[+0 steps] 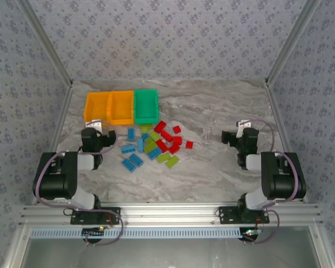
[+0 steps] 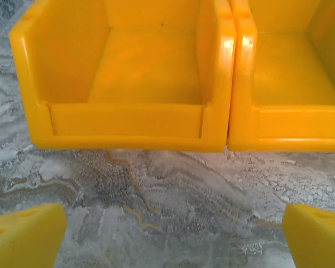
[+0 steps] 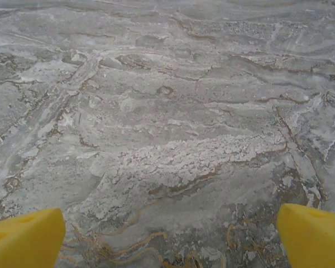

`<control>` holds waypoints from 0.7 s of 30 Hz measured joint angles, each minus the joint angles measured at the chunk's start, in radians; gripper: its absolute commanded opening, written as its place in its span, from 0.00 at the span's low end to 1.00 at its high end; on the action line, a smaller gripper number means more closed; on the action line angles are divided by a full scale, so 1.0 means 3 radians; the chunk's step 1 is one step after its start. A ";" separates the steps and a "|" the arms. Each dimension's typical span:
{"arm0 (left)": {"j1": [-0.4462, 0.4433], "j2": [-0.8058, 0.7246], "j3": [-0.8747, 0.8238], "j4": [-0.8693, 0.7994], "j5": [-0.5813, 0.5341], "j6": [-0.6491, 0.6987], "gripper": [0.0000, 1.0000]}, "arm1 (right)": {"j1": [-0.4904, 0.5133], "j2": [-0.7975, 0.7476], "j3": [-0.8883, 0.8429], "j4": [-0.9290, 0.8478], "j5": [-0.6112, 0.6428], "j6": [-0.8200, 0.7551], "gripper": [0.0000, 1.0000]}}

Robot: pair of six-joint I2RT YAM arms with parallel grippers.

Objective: Sort the legos into containers by color

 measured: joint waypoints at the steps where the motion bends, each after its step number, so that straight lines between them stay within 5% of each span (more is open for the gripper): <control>1: 0.0000 0.0000 0.0003 0.0011 0.0000 0.0001 0.99 | 0.0000 0.0000 0.0000 0.0011 0.0001 0.0000 1.00; 15: 0.0024 0.0019 0.0008 0.0092 0.0000 0.0014 0.99 | 0.0009 -0.0022 0.0022 0.0058 0.0015 0.0001 1.00; 21: -0.0029 -0.0022 0.0008 0.0078 -0.0055 0.0078 0.99 | 0.0121 -0.0938 0.0357 -0.1071 0.0465 0.0332 1.00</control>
